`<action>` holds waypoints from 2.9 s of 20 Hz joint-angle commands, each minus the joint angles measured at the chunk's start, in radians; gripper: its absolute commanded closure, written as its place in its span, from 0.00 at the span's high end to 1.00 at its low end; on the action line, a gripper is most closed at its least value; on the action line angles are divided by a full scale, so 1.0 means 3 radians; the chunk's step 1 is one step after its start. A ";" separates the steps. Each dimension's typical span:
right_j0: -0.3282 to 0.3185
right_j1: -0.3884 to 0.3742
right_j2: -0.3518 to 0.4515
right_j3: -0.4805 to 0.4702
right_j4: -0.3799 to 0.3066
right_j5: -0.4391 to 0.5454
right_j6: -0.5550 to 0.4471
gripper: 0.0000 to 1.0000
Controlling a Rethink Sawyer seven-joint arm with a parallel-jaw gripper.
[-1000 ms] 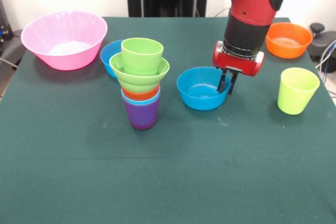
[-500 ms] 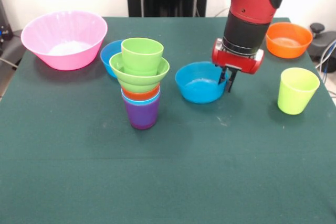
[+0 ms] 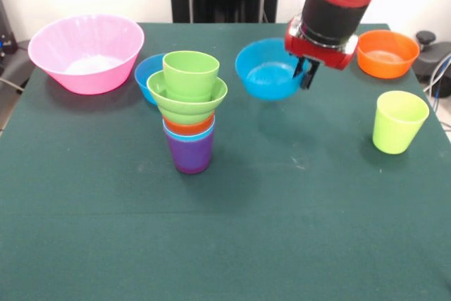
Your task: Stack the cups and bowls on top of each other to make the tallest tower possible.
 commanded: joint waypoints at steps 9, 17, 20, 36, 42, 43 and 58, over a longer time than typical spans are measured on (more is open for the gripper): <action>-0.0118 -0.0205 0.0287 -0.0694 0.0030 0.1215 0.0125 0.00; -0.0196 -0.0122 0.0306 -0.1142 -0.0081 0.1791 -0.0059 0.00; -0.0229 -0.0081 0.0325 -0.1291 -0.0103 0.1972 -0.0110 0.00; -0.0370 -0.0009 0.0364 -0.1873 -0.0268 0.2691 -0.0397 0.00; -0.0393 -0.0174 0.0323 -0.1634 -0.0321 0.2525 -0.0550 0.00; -0.0393 -0.0226 0.0312 -0.1556 -0.0326 0.2482 -0.0575 0.00; -0.0512 -0.0130 0.0365 -0.1570 -0.0661 0.2153 -0.0833 0.00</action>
